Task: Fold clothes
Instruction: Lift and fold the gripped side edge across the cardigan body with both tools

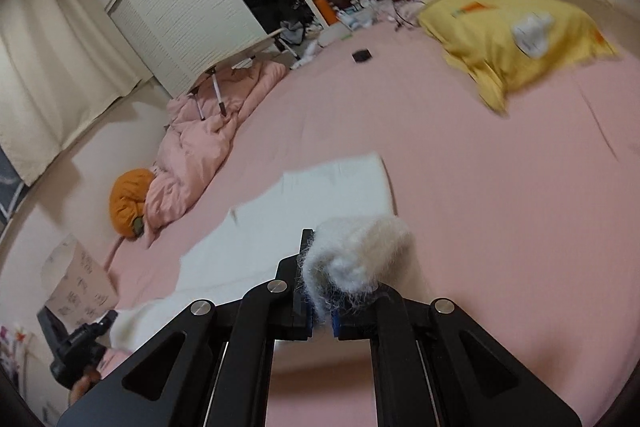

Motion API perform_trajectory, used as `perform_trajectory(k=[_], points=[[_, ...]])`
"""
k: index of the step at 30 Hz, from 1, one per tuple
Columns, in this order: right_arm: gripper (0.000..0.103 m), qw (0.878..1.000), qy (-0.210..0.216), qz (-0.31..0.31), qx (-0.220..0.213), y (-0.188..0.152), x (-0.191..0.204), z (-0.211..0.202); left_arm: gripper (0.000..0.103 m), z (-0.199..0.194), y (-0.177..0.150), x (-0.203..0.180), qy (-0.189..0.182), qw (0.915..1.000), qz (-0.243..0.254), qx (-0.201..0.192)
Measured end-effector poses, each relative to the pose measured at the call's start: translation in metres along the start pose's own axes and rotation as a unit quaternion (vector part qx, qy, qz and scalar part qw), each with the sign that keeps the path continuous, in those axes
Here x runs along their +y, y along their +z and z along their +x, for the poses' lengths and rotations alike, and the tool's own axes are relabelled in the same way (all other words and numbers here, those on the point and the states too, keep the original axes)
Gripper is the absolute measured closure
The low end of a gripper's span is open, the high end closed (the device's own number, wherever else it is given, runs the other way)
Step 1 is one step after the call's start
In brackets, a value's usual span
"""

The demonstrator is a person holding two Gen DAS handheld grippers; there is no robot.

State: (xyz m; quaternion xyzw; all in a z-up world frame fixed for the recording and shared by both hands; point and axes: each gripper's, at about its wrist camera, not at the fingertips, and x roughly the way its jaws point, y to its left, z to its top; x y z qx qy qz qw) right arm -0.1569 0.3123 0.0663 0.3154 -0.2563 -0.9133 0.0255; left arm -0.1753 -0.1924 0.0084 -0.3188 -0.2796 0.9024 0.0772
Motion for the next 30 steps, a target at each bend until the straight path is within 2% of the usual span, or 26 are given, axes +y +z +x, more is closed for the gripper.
perform_trajectory(k=[4, 7, 9, 13, 15, 17, 19, 20, 21, 22, 23, 24, 25, 26, 28, 30], points=[[0.097, 1.0, -0.011, -0.013, 0.005, 0.042, 0.007, 0.064, 0.095, 0.068, 0.048, -0.01, 0.025, 0.9996, 0.008, 0.01], [0.097, 0.999, -0.022, -0.015, 0.018, 0.068, 0.009, 0.116, 0.095, 0.11, 0.071, -0.01, 0.044, 0.9987, 0.017, 0.02], [0.097, 0.999, -0.031, -0.005, 0.036, 0.078, 0.004, 0.151, 0.095, 0.143, 0.08, -0.005, 0.057, 0.9973, 0.019, 0.043], [0.097, 0.993, -0.061, 0.033, 0.094, 0.075, -0.02, 0.214, 0.095, 0.208, 0.078, 0.013, 0.094, 0.987, 0.011, 0.13], [0.097, 0.987, -0.071, 0.064, 0.126, 0.068, -0.039, 0.242, 0.093, 0.23, 0.074, 0.029, 0.094, 0.9816, -0.011, 0.166], [0.096, 0.978, -0.062, 0.117, 0.162, 0.064, -0.06, 0.26, 0.089, 0.239, 0.078, 0.046, 0.066, 0.9776, -0.071, 0.187], [0.095, 0.965, -0.019, 0.202, 0.168, 0.066, -0.083, 0.267, 0.079, 0.246, 0.09, 0.062, 0.033, 0.9665, -0.144, 0.21], [0.09, 0.954, 0.01, 0.25, 0.165, 0.069, -0.096, 0.269, 0.075, 0.249, 0.095, 0.069, 0.017, 0.9589, -0.178, 0.221], [0.087, 0.944, 0.029, 0.285, 0.163, 0.071, -0.105, 0.271, 0.071, 0.252, 0.101, 0.073, 0.005, 0.9529, -0.199, 0.229], [0.087, 0.938, 0.038, 0.304, 0.162, 0.074, -0.111, 0.272, 0.07, 0.252, 0.106, 0.074, 0.001, 0.9515, -0.205, 0.229], [0.086, 0.932, 0.047, 0.322, 0.161, 0.076, -0.117, 0.273, 0.068, 0.251, 0.113, 0.075, 0.004, 0.9527, -0.207, 0.222], [0.085, 0.927, 0.052, 0.336, 0.157, 0.078, -0.122, 0.273, 0.061, 0.247, 0.119, 0.075, 0.011, 0.9546, -0.208, 0.213], [0.082, 0.927, 0.052, 0.342, 0.147, 0.079, -0.125, 0.27, 0.05, 0.24, 0.123, 0.075, 0.014, 0.9574, -0.21, 0.198], [0.073, 0.927, 0.049, 0.346, 0.134, 0.08, -0.128, 0.265, 0.046, 0.233, 0.128, 0.073, 0.015, 0.9614, -0.206, 0.181], [0.07, 0.942, 0.023, 0.317, 0.109, 0.084, -0.124, 0.249, 0.044, 0.219, 0.132, 0.067, 0.033, 0.9705, -0.184, 0.152], [0.07, 0.963, 0.004, 0.256, 0.082, 0.084, -0.106, 0.231, 0.044, 0.202, 0.127, 0.051, 0.065, 0.9815, -0.133, 0.121]])
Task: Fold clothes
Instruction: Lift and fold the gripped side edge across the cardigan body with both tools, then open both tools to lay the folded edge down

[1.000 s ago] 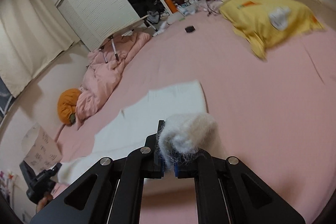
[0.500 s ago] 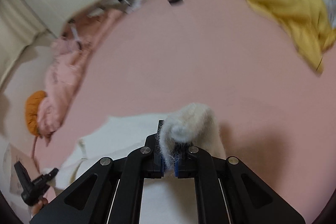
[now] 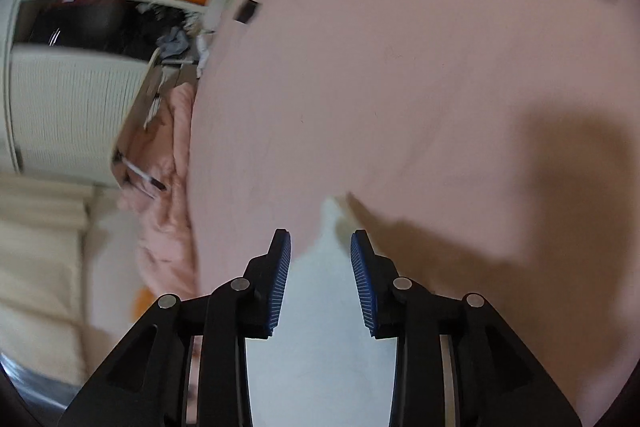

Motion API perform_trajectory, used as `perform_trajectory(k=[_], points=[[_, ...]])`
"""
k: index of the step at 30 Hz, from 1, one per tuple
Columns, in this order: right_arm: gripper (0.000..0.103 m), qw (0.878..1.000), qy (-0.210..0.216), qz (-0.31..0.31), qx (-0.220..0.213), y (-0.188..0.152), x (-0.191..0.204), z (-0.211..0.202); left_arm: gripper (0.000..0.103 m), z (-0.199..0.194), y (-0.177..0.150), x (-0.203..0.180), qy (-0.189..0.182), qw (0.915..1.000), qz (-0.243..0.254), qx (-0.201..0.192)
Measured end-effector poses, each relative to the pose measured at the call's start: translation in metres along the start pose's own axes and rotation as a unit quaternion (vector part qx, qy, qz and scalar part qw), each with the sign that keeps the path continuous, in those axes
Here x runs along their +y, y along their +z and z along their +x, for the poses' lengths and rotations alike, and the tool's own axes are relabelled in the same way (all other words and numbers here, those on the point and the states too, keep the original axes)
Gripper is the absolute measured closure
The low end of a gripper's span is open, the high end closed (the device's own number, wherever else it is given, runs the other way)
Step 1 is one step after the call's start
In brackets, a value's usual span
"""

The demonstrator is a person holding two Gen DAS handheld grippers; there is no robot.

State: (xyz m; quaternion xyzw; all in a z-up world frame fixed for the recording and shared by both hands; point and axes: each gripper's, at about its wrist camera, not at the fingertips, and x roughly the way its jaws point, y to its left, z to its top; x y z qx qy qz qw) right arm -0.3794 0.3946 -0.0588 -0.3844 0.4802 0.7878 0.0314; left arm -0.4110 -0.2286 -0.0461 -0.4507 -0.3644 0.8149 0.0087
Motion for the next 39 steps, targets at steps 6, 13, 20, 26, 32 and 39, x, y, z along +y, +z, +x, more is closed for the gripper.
perform_trajectory(k=[6, 13, 20, 26, 32, 39], points=[[0.067, 0.959, 0.001, -0.284, -0.018, -0.104, 0.077, 0.002, 0.029, -0.003, -0.119, -0.079, 0.083, 0.9534, 0.278, -0.083], [0.082, 0.941, -0.093, -0.321, -0.047, -0.122, 0.026, 0.02, 0.043, 0.011, -0.138, -0.01, 0.185, 0.946, 0.23, -0.134], [0.074, 0.911, -0.172, -0.355, -0.119, -0.142, 0.043, -0.036, 0.033, -0.037, -0.146, -0.021, 0.225, 0.9213, 0.264, -0.176], [0.019, 0.912, -0.1, -0.396, -0.046, -0.206, 0.026, -0.051, 0.025, -0.027, -0.187, -0.003, 0.169, 0.9276, 0.324, -0.081], [0.064, 0.912, -0.194, -0.348, -0.1, -0.185, 0.004, -0.09, 0.021, -0.059, -0.17, 0.017, 0.233, 0.9227, 0.284, -0.118], [0.02, 0.883, -0.139, -0.444, -0.058, -0.236, 0.022, -0.083, 0.021, -0.054, -0.208, -0.021, 0.247, 0.8947, 0.357, -0.103]])
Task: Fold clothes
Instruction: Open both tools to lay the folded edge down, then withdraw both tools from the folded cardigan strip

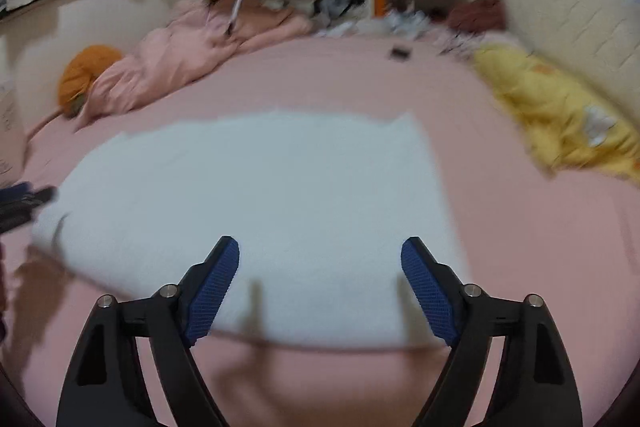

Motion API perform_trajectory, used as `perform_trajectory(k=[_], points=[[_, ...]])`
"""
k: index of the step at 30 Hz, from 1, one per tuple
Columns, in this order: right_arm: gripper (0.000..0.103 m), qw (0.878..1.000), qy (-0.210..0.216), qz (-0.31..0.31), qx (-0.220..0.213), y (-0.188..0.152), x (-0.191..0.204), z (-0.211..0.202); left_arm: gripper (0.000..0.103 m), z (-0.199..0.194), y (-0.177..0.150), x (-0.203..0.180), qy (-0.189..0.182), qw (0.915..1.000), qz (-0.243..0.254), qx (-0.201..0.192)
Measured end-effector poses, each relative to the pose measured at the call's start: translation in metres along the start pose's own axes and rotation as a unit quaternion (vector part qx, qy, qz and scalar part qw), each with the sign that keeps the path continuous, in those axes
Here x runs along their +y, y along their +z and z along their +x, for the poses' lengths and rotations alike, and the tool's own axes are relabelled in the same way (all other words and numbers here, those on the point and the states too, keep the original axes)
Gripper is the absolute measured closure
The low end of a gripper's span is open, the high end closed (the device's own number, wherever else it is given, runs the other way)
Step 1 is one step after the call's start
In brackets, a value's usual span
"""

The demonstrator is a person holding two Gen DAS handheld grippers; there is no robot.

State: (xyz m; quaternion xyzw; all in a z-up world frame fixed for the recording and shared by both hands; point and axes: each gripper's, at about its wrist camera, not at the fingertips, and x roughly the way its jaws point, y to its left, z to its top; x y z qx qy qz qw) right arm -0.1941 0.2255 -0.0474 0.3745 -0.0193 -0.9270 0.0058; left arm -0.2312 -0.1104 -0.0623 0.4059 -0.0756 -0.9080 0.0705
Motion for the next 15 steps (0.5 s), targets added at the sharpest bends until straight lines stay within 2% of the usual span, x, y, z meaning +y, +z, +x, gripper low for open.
perform_trajectory(k=[1, 3, 5, 7, 9, 11, 14, 15], points=[[0.021, 0.999, -0.019, 0.027, 0.023, -0.006, -0.014, 0.009, 0.021, 0.01, -0.005, 0.0, 0.005, 0.9998, 0.007, 0.02], [0.021, 0.992, -0.067, 0.103, 0.039, -0.015, -0.057, 0.013, 0.021, 0.016, -0.01, 0.021, -0.024, 0.9987, -0.025, 0.038], [0.021, 0.981, -0.088, 0.165, 0.051, -0.022, -0.098, 0.008, 0.016, 0.008, -0.009, 0.044, -0.002, 0.9986, -0.039, 0.037], [0.021, 0.977, -0.11, 0.178, 0.047, -0.02, -0.116, -0.007, 0.015, -0.001, -0.008, 0.055, 0.054, 0.9982, -0.008, 0.026], [0.021, 0.979, -0.13, 0.157, 0.021, -0.014, -0.113, -0.03, 0.016, -0.009, -0.008, 0.066, 0.13, 0.991, 0.016, 0.03], [0.021, 0.983, -0.13, 0.127, -0.016, -0.005, -0.097, -0.06, 0.017, -0.017, -0.007, 0.089, 0.152, 0.9879, -0.002, 0.032], [0.02, 0.99, -0.109, 0.07, -0.057, -0.001, -0.064, -0.092, 0.017, -0.055, -0.013, 0.113, 0.088, 0.9939, -0.065, 0.014], [0.02, 0.991, -0.1, 0.052, -0.066, -0.001, -0.048, -0.099, 0.017, -0.069, -0.016, 0.112, 0.067, 0.9951, -0.072, 0.007]])
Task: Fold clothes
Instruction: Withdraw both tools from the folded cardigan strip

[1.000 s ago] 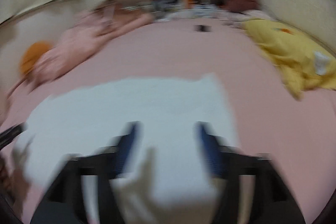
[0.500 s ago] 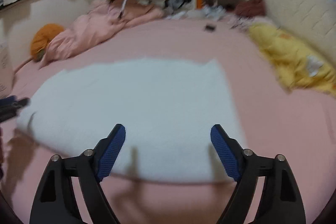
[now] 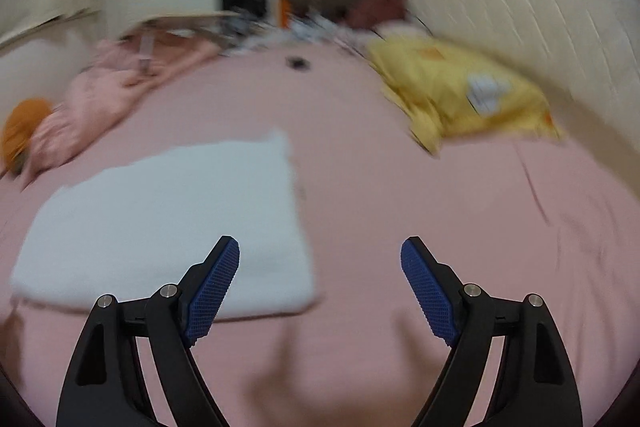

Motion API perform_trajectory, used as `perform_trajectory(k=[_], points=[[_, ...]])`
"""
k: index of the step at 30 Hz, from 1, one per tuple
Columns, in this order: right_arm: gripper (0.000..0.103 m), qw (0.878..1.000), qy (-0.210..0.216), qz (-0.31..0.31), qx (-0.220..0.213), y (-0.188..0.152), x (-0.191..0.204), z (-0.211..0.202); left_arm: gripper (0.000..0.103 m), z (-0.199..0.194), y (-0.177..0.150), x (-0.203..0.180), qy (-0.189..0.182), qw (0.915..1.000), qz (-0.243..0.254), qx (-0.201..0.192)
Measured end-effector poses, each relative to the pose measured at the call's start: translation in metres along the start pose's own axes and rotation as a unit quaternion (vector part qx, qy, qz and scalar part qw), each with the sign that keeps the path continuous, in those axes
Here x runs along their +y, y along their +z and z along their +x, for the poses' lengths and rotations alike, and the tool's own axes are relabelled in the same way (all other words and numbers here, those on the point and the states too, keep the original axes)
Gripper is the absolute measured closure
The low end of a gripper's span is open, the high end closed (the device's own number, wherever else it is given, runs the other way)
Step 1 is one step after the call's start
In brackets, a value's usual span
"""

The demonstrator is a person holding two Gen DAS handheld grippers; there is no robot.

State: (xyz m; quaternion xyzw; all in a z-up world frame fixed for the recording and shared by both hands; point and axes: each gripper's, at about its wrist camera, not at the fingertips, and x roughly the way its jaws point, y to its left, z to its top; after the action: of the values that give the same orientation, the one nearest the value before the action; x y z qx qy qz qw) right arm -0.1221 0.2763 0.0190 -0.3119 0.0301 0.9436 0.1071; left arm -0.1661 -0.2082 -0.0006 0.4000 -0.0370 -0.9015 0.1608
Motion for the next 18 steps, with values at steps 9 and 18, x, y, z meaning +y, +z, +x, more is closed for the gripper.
perform_trajectory(k=[9, 18], points=[[0.02, 0.998, 0.05, -0.039, -0.021, -0.033, 0.074, -0.07, 0.011, -0.105, -0.084, -0.032, -0.148, 0.9881, -0.042, 0.003], [0.02, 0.996, 0.065, -0.055, -0.038, -0.039, 0.08, -0.101, 0.011, -0.137, -0.165, -0.055, -0.188, 0.9801, -0.04, 0.047]])
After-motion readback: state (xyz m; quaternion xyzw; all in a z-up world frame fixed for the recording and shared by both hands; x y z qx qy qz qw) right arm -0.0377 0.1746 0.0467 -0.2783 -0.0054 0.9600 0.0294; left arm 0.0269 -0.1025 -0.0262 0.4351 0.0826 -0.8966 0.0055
